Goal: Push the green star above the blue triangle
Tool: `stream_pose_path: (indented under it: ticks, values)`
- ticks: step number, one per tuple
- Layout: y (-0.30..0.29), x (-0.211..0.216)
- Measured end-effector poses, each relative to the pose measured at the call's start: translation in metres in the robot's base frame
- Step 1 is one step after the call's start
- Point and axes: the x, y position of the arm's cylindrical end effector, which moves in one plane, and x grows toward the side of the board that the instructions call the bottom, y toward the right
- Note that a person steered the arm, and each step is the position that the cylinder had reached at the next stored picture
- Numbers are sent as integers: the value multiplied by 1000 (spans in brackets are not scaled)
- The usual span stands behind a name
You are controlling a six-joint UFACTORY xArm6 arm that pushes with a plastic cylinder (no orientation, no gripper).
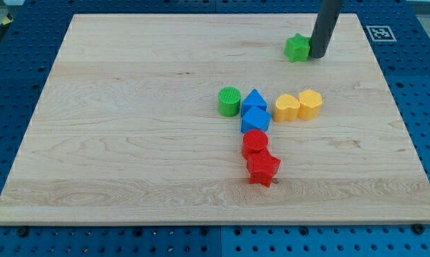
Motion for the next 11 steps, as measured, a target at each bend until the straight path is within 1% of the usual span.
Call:
stream_pose_path:
  ticks: [1, 2, 3, 4, 6, 7, 8, 11]
  values:
    - [27, 0]
    - [28, -15]
    - [26, -29]
    - [-5, -27]
    - [-41, -11]
    - [-51, 10]
    - [-57, 21]
    - [-73, 30]
